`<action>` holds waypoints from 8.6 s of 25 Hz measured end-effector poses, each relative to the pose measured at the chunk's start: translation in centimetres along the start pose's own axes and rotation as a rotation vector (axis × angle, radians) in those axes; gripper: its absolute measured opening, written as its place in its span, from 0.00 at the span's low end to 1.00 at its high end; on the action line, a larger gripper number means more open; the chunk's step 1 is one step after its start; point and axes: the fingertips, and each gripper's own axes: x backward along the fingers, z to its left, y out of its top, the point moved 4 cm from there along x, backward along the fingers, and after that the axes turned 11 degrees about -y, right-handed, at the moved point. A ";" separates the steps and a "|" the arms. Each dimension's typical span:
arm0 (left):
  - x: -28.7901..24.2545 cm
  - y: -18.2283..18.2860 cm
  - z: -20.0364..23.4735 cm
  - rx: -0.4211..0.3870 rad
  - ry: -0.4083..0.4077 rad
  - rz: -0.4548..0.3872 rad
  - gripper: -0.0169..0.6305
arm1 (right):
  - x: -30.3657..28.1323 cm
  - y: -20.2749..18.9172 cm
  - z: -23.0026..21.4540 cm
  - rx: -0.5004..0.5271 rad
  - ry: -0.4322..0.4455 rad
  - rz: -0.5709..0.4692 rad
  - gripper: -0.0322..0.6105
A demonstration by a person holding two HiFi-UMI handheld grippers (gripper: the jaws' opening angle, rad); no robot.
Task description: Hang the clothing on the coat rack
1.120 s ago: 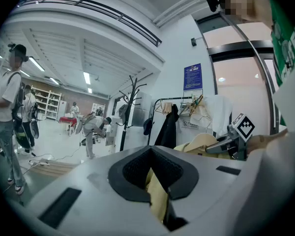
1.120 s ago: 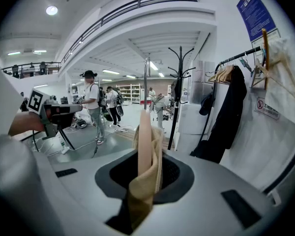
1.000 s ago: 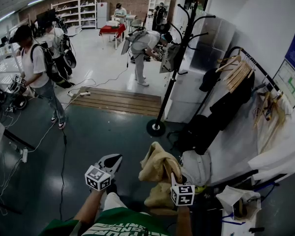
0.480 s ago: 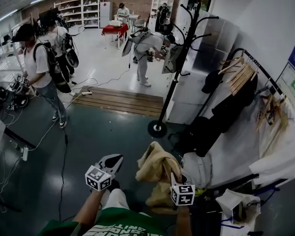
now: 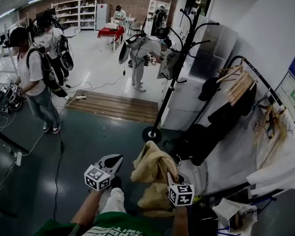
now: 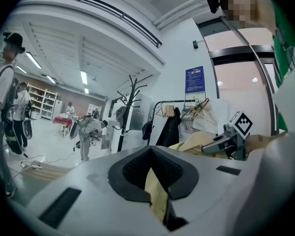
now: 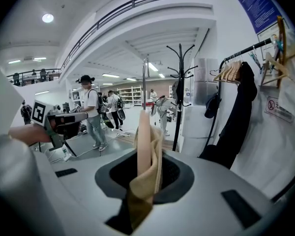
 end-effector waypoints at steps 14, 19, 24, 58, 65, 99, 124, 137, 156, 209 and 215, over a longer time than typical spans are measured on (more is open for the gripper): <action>-5.8 4.1 11.4 -0.017 -0.044 -0.020 0.03 | -10.1 8.2 -0.3 0.047 -0.025 0.004 0.15; -7.3 5.7 16.3 -0.018 -0.064 -0.019 0.03 | -13.9 11.4 0.4 0.047 -0.040 0.006 0.15; -8.7 6.7 20.4 -0.015 -0.087 -0.024 0.03 | -17.5 14.3 1.0 0.048 -0.055 0.003 0.15; -9.5 10.2 33.4 -0.017 -0.118 -0.057 0.03 | -27.8 24.1 4.6 0.059 -0.073 -0.018 0.15; -12.2 10.9 34.8 -0.038 -0.129 -0.060 0.03 | -29.3 24.6 3.2 0.056 -0.087 -0.022 0.15; -24.4 14.5 40.7 -0.064 -0.175 0.000 0.03 | -39.3 31.5 -4.5 0.045 -0.113 -0.003 0.15; -30.9 16.2 44.1 -0.060 -0.173 -0.025 0.03 | -46.4 43.6 -9.6 0.106 -0.052 -0.077 0.16; -33.2 16.7 46.4 -0.057 -0.097 -0.032 0.03 | -50.4 46.9 -12.4 0.116 -0.030 -0.078 0.16; -36.7 16.6 47.5 -0.056 -0.076 -0.019 0.03 | -54.5 48.0 -15.1 0.106 -0.001 -0.059 0.16; -28.8 14.8 41.8 -0.027 -0.190 0.018 0.03 | -45.8 38.9 -12.3 -0.077 -0.154 -0.060 0.22; -25.0 12.3 39.0 -0.009 -0.206 0.037 0.03 | -41.8 34.8 -8.5 -0.082 -0.135 -0.082 0.09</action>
